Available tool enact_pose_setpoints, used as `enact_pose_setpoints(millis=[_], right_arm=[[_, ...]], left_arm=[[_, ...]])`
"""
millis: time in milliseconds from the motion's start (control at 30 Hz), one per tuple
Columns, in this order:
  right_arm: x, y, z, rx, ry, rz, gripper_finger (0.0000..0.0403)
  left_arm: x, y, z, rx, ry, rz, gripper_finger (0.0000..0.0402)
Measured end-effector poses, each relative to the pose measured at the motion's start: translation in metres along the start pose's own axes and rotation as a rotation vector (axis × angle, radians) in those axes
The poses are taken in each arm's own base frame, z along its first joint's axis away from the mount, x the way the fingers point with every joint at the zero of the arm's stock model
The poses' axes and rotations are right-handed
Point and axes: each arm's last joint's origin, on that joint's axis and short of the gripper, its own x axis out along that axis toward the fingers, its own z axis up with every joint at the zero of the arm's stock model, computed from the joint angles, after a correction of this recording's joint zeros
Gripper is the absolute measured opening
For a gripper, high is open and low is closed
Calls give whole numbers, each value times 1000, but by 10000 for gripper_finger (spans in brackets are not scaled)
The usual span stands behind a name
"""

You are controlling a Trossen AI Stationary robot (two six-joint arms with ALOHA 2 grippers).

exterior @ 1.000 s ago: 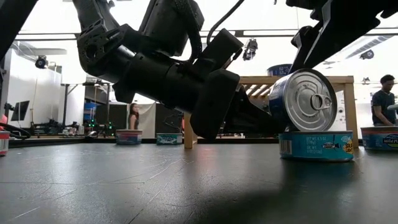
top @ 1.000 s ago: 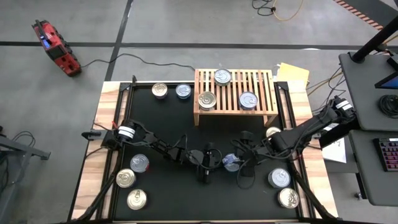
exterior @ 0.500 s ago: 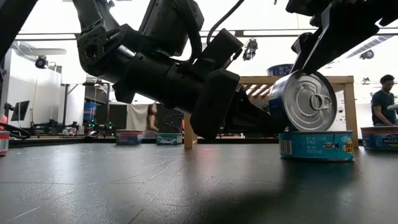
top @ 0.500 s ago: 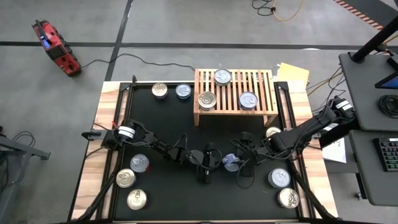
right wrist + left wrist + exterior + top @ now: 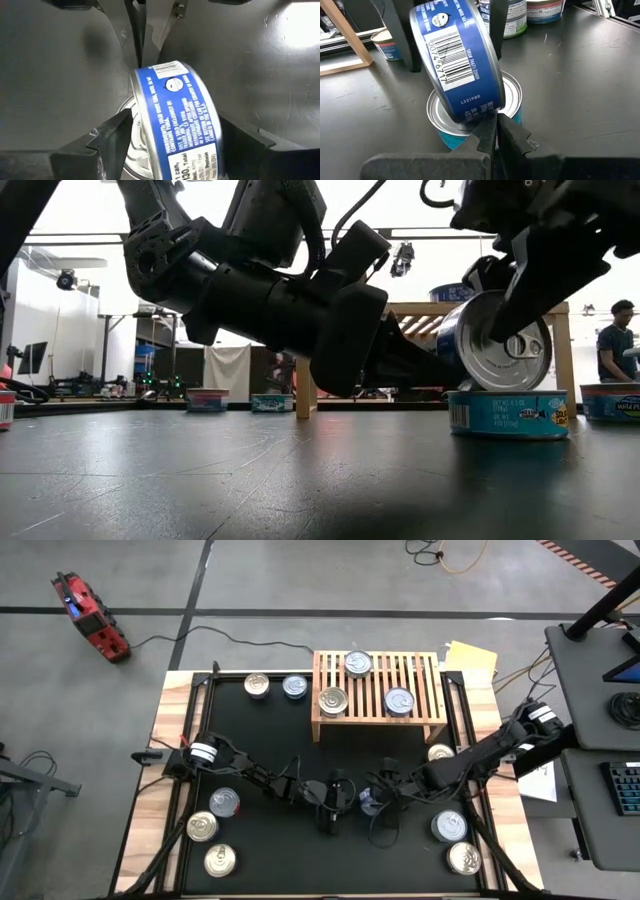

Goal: Stack canned seafood by type on shelf
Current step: Stack the blue tuna can on top of the blue tuna can on the shelf

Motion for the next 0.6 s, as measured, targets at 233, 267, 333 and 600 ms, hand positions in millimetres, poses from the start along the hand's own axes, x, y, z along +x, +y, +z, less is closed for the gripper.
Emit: enact_pose_setpoints(millis=[233, 267, 333, 600], right_arm=[[-9, -1, 5, 10, -26, 18, 198], [-9, -1, 5, 10, -26, 19, 186], [-9, -1, 5, 15, -26, 20, 156], [-15, -2, 7, 50, -29, 34, 131]], left_arm=[[0, 0, -1, 1, 7, 1, 1], [0, 0, -1, 1, 7, 1, 1], [0, 0, -1, 1, 8, 1, 1], [0, 0, -2, 3, 16, 1, 1]])
